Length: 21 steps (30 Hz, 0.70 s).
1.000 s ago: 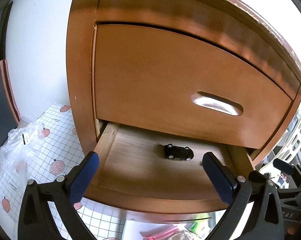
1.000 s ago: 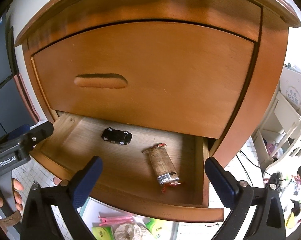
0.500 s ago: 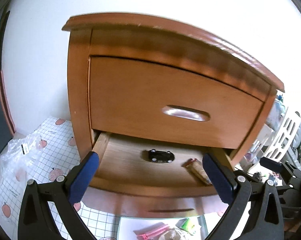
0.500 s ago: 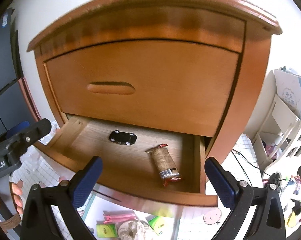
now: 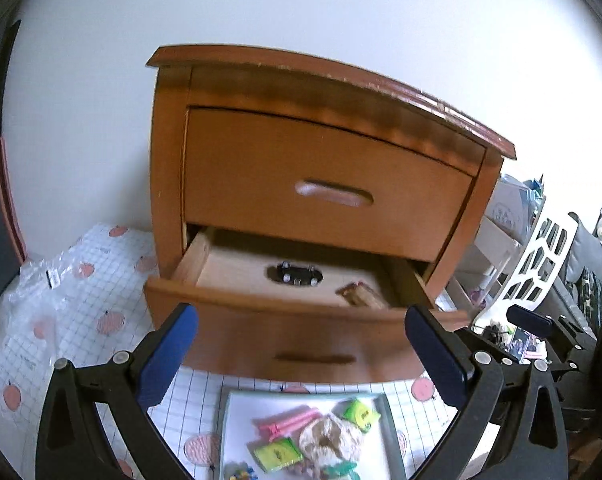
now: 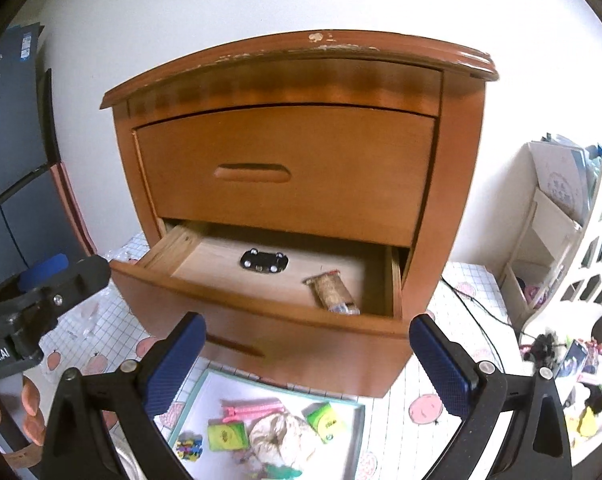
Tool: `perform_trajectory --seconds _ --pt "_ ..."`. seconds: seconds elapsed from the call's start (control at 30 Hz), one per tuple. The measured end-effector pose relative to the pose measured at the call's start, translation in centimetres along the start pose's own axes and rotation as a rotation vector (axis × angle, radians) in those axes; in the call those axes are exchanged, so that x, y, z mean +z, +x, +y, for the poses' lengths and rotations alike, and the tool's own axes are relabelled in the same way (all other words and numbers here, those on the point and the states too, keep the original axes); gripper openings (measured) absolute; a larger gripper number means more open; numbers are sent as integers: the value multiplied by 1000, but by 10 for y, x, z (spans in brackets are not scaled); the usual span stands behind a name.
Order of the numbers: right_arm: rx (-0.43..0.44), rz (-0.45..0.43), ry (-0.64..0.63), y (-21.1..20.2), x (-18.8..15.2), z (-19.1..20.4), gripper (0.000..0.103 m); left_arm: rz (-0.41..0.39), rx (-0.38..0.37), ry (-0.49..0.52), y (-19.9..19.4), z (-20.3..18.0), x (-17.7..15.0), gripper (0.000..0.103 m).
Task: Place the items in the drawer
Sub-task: 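Withdraw both grippers from the drawer back over the tray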
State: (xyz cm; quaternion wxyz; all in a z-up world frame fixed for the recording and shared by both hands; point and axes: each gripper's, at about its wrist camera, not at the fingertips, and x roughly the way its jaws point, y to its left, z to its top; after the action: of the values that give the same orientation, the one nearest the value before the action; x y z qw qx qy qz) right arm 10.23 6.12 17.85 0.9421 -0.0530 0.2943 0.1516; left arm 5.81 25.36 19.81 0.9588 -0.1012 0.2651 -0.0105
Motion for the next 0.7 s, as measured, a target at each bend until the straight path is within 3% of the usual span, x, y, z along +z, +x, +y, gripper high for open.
perform_trajectory --seconds 0.37,0.7 --pt "-19 44 29 -10 -50 -7 103 114 20 -16 7 8 -62 103" --pt "-19 135 40 15 -85 -9 103 269 40 -38 44 18 -109 103"
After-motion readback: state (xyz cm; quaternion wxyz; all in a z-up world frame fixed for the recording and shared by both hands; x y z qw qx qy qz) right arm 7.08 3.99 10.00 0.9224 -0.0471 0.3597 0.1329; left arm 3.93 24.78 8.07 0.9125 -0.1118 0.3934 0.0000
